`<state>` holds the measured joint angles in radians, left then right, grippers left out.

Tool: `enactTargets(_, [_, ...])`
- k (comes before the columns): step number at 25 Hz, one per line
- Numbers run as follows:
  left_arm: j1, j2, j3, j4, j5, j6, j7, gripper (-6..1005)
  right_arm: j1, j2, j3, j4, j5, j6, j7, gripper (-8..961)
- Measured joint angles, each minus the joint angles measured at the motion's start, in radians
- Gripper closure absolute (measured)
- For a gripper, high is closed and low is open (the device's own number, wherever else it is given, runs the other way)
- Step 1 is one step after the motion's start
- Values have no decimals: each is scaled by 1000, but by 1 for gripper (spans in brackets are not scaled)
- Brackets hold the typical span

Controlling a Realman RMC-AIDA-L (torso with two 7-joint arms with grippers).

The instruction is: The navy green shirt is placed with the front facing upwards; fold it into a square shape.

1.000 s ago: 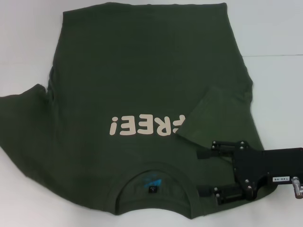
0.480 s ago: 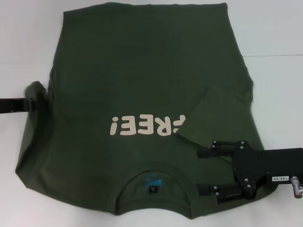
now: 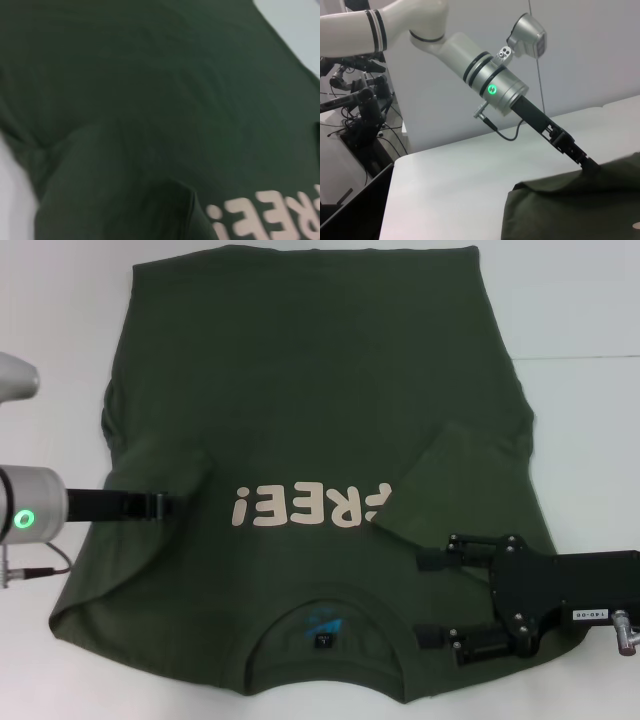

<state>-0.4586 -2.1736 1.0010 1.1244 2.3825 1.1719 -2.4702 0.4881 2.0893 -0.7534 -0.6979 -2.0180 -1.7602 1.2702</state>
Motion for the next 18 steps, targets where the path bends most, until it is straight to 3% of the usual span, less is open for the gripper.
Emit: enactTargets(18, [-66, 4, 19, -132, -103, -103, 10, 971, 2, 0, -5, 0, -5, 14, 0, 42])
